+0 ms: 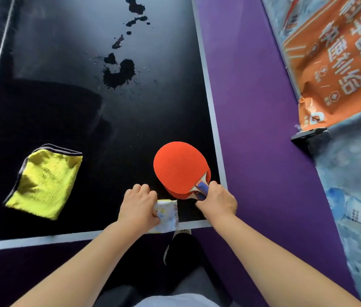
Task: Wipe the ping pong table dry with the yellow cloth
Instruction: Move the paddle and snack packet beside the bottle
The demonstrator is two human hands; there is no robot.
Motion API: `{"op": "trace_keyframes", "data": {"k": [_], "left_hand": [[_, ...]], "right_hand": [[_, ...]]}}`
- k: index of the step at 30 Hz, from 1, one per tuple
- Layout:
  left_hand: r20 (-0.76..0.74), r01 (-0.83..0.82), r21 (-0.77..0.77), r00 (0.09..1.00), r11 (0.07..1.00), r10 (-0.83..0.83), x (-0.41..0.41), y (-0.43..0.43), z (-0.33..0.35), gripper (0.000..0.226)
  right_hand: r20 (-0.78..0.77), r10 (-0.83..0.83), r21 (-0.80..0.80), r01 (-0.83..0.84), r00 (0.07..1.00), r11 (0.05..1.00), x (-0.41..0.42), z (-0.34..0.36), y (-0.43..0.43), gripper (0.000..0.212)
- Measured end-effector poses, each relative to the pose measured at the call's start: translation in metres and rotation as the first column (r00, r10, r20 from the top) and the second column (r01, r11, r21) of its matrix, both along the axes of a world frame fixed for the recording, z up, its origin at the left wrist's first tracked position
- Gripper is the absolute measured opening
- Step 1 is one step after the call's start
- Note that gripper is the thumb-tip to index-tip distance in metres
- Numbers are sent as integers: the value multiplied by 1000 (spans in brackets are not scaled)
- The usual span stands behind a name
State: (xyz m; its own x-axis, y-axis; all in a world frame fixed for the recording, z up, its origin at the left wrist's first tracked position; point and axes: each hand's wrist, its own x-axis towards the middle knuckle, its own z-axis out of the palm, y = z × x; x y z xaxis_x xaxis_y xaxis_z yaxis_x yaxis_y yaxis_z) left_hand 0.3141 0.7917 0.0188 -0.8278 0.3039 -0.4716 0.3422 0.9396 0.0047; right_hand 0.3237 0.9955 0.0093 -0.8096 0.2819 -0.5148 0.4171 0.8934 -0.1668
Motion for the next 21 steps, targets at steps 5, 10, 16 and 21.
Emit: {"op": "trace_keyframes", "data": {"k": [5,10,16,21], "left_hand": [[39,-138,77,990,987,135,3,-3,3,34],[96,-364,235,931,901,351,8,-21,15,34],[109,-491,398,864,775,492,22,-76,33,18],[112,-614,520,738,594,665,52,-147,51,23]], "right_hand": [[34,27,-13,-26,999,1000,-2,2,0,31],[-9,37,-2,-37,999,999,1,14,-12,30],[-101,84,-33,-87,991,996,0,39,-55,32],[-193,193,-25,-201,962,979,5,62,-130,33]]}}
